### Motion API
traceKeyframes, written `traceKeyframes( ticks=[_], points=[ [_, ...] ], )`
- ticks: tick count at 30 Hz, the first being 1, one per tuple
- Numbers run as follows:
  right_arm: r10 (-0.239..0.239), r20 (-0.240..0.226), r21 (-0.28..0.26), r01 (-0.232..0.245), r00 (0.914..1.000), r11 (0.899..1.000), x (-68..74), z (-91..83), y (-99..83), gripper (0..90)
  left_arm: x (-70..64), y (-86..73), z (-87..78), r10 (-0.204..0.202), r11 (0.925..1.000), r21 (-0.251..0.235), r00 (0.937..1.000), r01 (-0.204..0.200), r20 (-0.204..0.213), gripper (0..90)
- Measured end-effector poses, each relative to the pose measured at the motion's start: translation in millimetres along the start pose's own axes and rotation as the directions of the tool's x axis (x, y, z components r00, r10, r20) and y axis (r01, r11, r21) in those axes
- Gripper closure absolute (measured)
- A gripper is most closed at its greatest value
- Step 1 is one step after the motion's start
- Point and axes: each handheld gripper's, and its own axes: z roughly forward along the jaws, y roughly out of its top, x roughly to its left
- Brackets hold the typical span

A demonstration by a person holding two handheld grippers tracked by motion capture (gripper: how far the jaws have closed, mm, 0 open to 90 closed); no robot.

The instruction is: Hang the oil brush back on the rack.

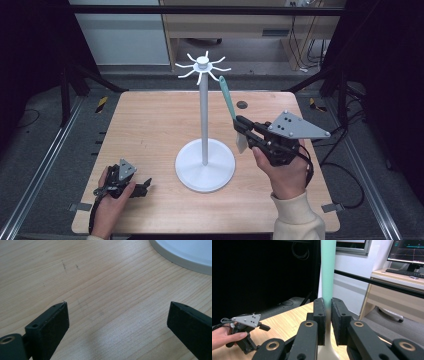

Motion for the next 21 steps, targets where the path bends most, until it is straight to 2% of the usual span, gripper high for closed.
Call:
traceKeyframes(
  ticks=[21],
  points=[
    [-0.003, 0.008, 0.046, 0.003, 1.0000, 0.999, -1.3, 14.0, -1.8, 82.4, 0.1, -0.4, 0.4, 0.000, 1.0000, 0.003, 1.0000, 0.000, 0.000, 3.6]
  ],
)
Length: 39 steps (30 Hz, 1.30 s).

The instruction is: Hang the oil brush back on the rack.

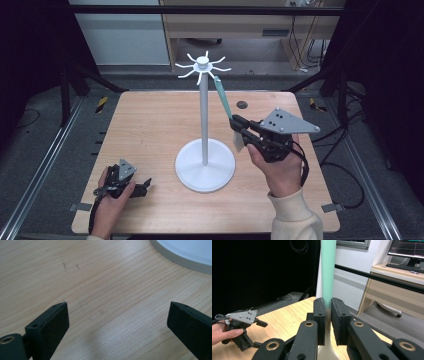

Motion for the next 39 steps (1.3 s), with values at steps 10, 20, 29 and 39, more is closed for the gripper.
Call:
traceKeyframes(
  ticks=[10, 20, 29, 39],
  points=[
    [0.016, -0.013, -0.003, -0.016, 0.9998, 1.000, 0.7, 9.0, -0.4, 82.4, -0.4, -0.1, 0.3, 0.002, 1.0000, 0.002, 1.0000, -0.002, 0.000, 3.6],
    [0.026, -0.015, -0.005, -0.026, 0.9996, 1.000, 0.0, 16.6, -2.8, 82.5, -0.7, -0.3, 0.7, 0.001, 1.0000, 0.003, 1.0000, -0.001, 0.002, 3.6],
    [0.030, -0.015, -0.012, -0.030, 0.9994, 0.999, 0.9, 18.3, -4.4, 82.5, -1.2, -0.4, 0.9, 0.004, 1.0000, 0.006, 1.0000, -0.004, 0.005, 3.7],
    [0.034, -0.013, -0.018, -0.034, 0.9993, 0.999, 1.3, 18.5, -4.7, 82.3, -1.3, -0.5, 2.7, 0.006, 0.9999, 0.012, 1.0000, -0.006, 0.007, 3.8]
  ],
)
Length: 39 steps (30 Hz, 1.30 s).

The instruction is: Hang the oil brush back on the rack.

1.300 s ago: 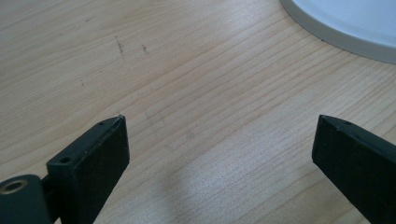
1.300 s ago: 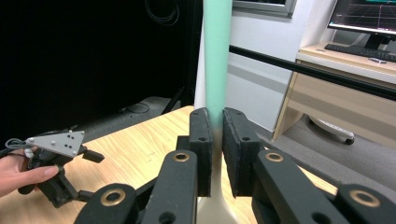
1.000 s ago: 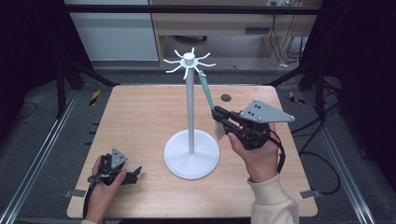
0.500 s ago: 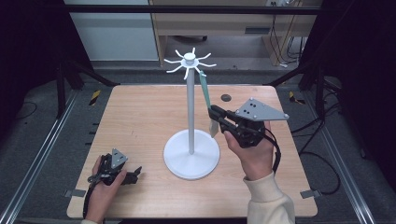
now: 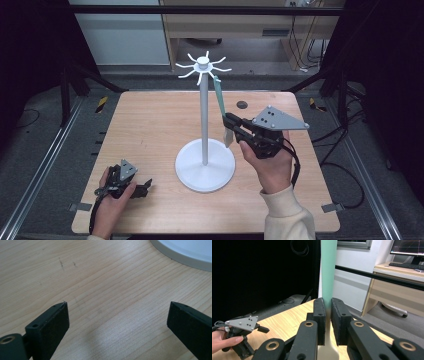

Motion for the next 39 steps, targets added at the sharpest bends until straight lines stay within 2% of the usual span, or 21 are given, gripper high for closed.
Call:
traceKeyframes(
  ticks=[15, 20, 24, 28, 31, 32, 33, 36, 37, 39],
  points=[
    [0.000, 0.014, -0.007, 0.000, 0.9999, 1.000, -0.3, -4.0, 0.3, 81.5, 0.3, 0.2, 0.5, -0.002, 1.0000, -0.001, 1.0000, 0.002, 0.000, 3.8],
    [-0.010, 0.049, 0.000, 0.010, 0.9987, 1.000, -2.0, -10.8, -2.5, 79.6, 1.2, 0.9, -0.5, -0.001, 1.0000, -0.007, 1.0000, 0.001, -0.002, 3.9],
    [-0.007, 0.092, 0.007, 0.006, 0.9957, 1.000, -4.3, -17.0, -6.7, 73.5, 0.3, 1.9, -0.8, -0.001, 0.9999, -0.010, 1.0000, 0.001, 0.000, 3.8],
    [0.002, 0.134, 0.027, -0.006, 0.9909, 1.000, -9.3, -18.8, -10.0, 59.5, 0.2, 2.0, -0.7, 0.001, 1.0000, -0.009, 1.0000, -0.001, 0.001, 3.8],
    [0.006, 0.190, 0.055, -0.017, 0.9818, 0.998, -13.1, -15.9, -13.0, 42.1, 0.3, 2.0, -1.0, 0.000, 0.9999, -0.011, 1.0000, 0.000, 0.000, 3.8],
    [0.010, 0.219, 0.058, -0.024, 0.9757, 0.998, -13.7, -14.7, -14.1, 33.7, 0.3, 2.0, -1.3, 0.000, 0.9999, -0.011, 1.0000, 0.000, 0.000, 3.9],
    [0.005, 0.268, 0.068, -0.024, 0.9635, 0.997, -15.1, -12.3, -16.4, 25.6, 0.4, 2.0, -1.6, 0.001, 0.9999, -0.011, 1.0000, -0.001, 0.001, 3.8],
    [-0.013, 0.342, 0.110, -0.027, 0.9397, 0.994, -17.9, -5.9, -23.0, 16.4, 0.2, 2.1, -2.0, 0.000, 0.9999, -0.015, 1.0000, 0.000, 0.001, 3.9],
    [-0.013, 0.353, 0.127, -0.034, 0.9357, 0.991, -20.3, -3.6, -26.7, 14.5, 0.2, 2.2, -2.0, -0.001, 0.9999, -0.016, 1.0000, 0.001, 0.001, 3.9],
    [-0.005, 0.358, 0.144, -0.050, 0.9338, 0.988, -23.2, -0.7, -32.6, 11.3, 0.1, 2.7, -2.2, 0.000, 0.9999, -0.017, 1.0000, 0.000, 0.002, 3.8]
  ],
)
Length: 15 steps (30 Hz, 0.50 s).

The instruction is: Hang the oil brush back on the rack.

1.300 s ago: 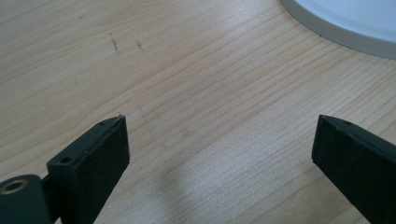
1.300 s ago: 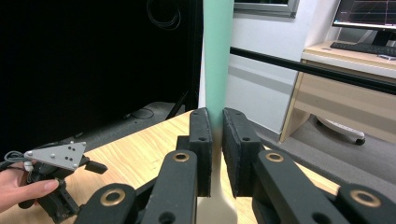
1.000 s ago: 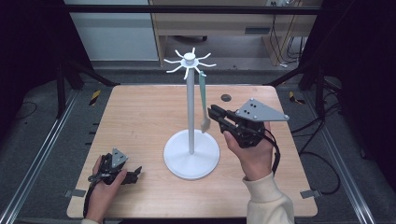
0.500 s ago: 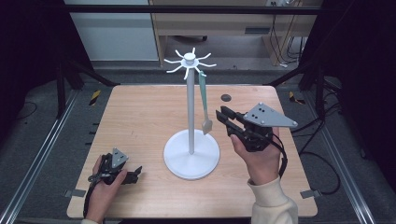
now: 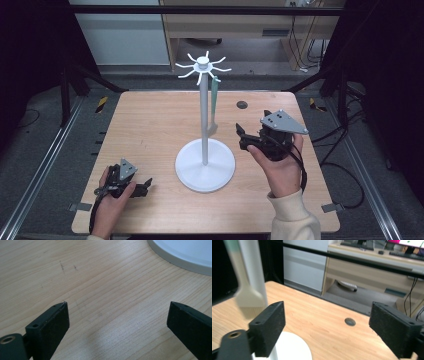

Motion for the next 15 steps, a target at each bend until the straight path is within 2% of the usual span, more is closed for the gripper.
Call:
traceKeyframes(
  ticks=[3, 8, 10, 12, 15],
  points=[
    [-0.013, 0.005, 0.014, 0.013, 0.9999, 1.000, -3.5, 5.5, -7.3, 7.7, 0.1, 0.3, 0.0, 0.000, 1.0000, 0.000, 1.0000, 0.000, 0.000, 3.8],
    [0.008, -0.009, 0.020, -0.008, 0.9999, 1.000, -11.6, 11.1, -17.4, 7.7, 0.8, 0.1, 0.3, -0.003, 1.0000, 0.002, 1.0000, 0.003, -0.001, 3.8],
    [0.006, -0.026, 0.007, -0.006, 0.9996, 1.000, -14.9, 12.2, -21.6, 13.1, 0.8, 0.2, 0.1, -0.003, 1.0000, 0.001, 1.0000, 0.003, 0.000, 3.8],
    [0.007, -0.045, 0.000, -0.007, 0.9990, 1.000, -18.4, 14.4, -26.5, 11.2, 0.7, 0.4, -0.2, -0.003, 1.0000, 0.000, 1.0000, 0.003, -0.001, 3.8],
    [0.022, -0.057, 0.019, -0.020, 0.9981, 1.000, -23.9, 18.4, -34.0, 11.4, 0.8, 0.3, 0.0, -0.003, 1.0000, 0.001, 1.0000, 0.003, 0.000, 3.8]
  ],
)
